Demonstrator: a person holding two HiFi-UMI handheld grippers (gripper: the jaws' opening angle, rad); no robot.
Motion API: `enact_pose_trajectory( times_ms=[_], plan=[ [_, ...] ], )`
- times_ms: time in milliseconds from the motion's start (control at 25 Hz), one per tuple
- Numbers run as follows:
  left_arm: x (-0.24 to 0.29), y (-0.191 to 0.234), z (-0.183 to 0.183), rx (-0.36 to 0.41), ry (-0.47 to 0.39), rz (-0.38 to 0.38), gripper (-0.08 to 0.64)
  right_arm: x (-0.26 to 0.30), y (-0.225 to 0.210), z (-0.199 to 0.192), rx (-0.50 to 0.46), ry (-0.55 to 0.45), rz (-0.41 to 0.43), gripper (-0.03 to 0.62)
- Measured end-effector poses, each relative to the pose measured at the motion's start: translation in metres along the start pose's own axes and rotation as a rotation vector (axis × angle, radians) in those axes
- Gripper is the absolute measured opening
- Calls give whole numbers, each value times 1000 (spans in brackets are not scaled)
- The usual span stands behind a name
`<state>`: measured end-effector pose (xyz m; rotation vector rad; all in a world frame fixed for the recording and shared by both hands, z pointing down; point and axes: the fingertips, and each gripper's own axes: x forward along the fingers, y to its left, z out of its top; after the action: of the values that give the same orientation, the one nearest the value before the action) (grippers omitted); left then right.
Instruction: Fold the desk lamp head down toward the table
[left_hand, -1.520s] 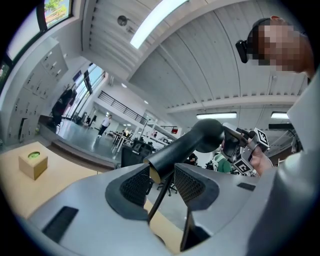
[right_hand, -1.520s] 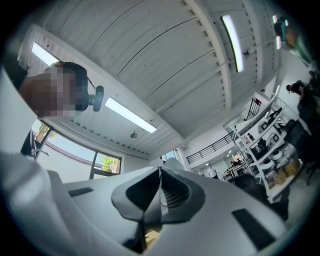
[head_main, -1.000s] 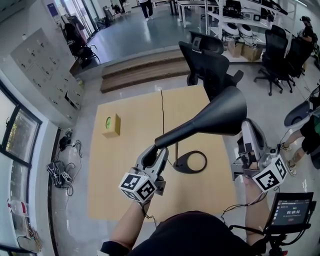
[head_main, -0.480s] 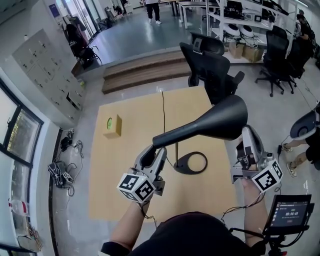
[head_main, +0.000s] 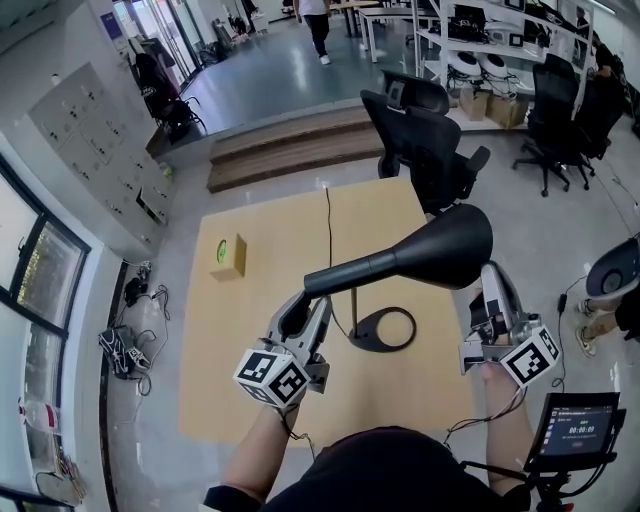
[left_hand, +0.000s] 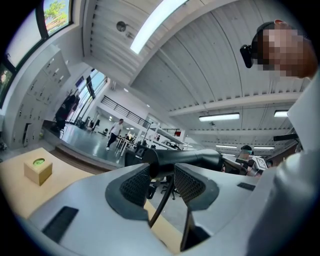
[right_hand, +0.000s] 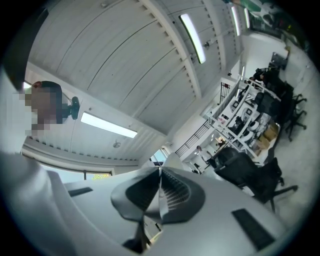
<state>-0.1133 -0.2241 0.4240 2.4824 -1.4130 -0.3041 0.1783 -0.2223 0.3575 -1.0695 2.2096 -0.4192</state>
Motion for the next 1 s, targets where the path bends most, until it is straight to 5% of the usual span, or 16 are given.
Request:
enact_pose_trajectory(
  times_ms=[1000],
  plan=[
    [0,0,11,36,-23,20,160,-19,-32,-31,104,28,-63,15]
  ],
)
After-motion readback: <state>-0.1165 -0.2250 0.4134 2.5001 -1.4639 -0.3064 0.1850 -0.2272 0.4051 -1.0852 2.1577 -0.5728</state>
